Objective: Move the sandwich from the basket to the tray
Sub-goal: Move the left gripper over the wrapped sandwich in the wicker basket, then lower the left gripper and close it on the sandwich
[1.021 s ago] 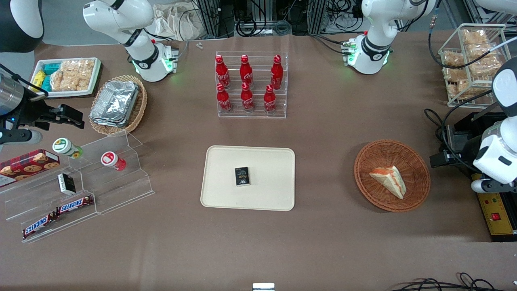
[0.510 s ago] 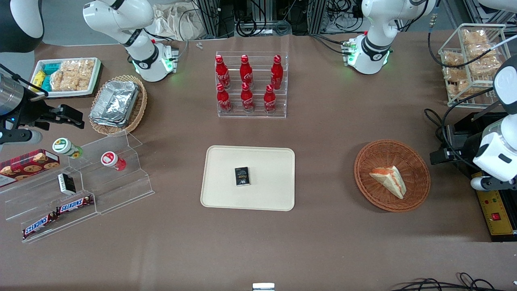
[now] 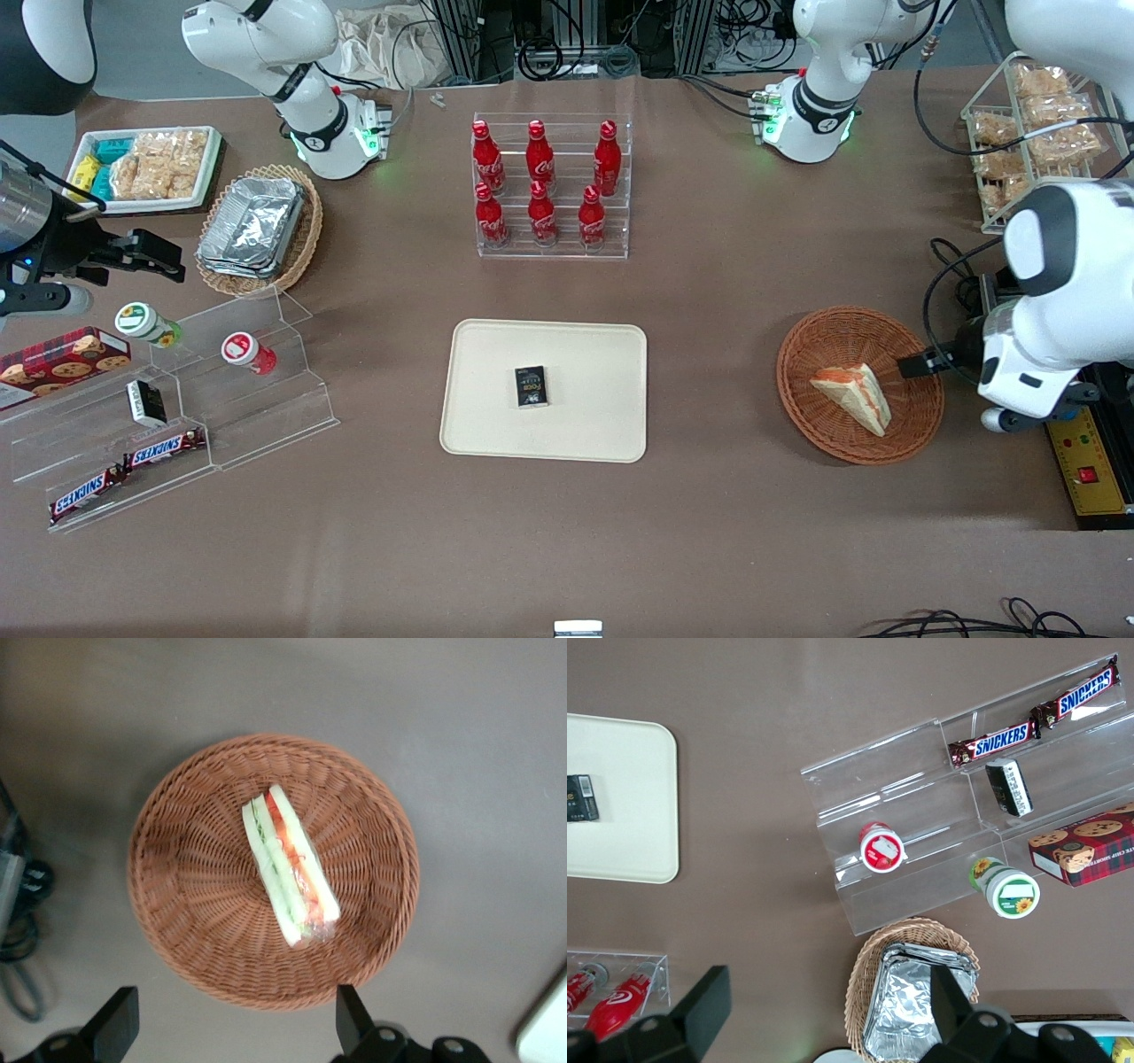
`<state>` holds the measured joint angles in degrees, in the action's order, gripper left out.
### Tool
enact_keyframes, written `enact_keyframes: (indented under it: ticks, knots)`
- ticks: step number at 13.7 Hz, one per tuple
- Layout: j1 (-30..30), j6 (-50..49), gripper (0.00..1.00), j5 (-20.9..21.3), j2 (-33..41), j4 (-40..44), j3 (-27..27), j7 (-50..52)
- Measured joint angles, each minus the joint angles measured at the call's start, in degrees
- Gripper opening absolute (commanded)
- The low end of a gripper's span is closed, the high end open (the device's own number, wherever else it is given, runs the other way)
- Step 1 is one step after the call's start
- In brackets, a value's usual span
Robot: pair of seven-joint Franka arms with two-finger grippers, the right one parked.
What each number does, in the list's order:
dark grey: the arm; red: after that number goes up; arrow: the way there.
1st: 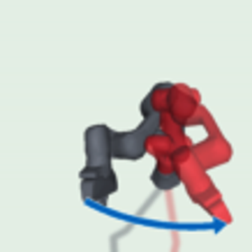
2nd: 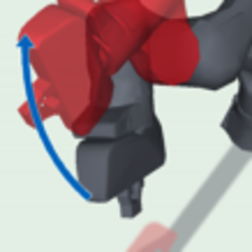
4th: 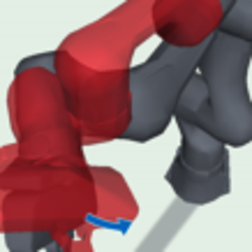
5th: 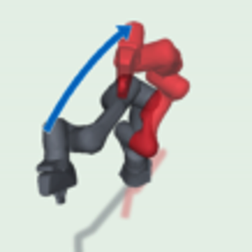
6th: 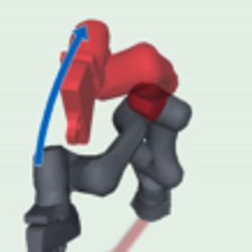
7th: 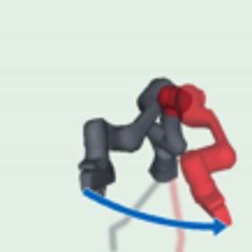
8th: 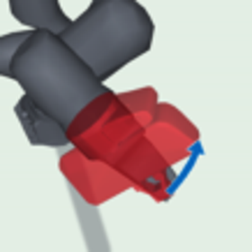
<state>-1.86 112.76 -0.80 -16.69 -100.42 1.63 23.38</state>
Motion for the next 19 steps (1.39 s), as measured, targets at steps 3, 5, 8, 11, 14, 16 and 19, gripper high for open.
enact_keyframes:
  ticks: [3,5,8,11,14,16,19]
  knots:
    - [0.0,10.5,1.0,-0.2,0.3,-7.5,0.0,8.8]
    - [0.0,14.0,1.0,-0.3,0.3,-9.6,-0.1,15.6]
    - [-0.1,15.9,1.0,-2.2,0.3,-10.1,-0.3,20.4]
    - [-0.1,16.1,1.0,-2.7,-0.7,-10.5,-0.3,23.3]
    - [-0.2,16.5,1.0,-2.8,-3.3,-10.6,-0.4,23.7]
    - [-0.3,17.6,1.0,-2.8,-4.5,-10.6,-0.5,24.3]
    - [-0.6,19.0,0.99,-2.8,-5.9,-10.6,-0.6,26.4]
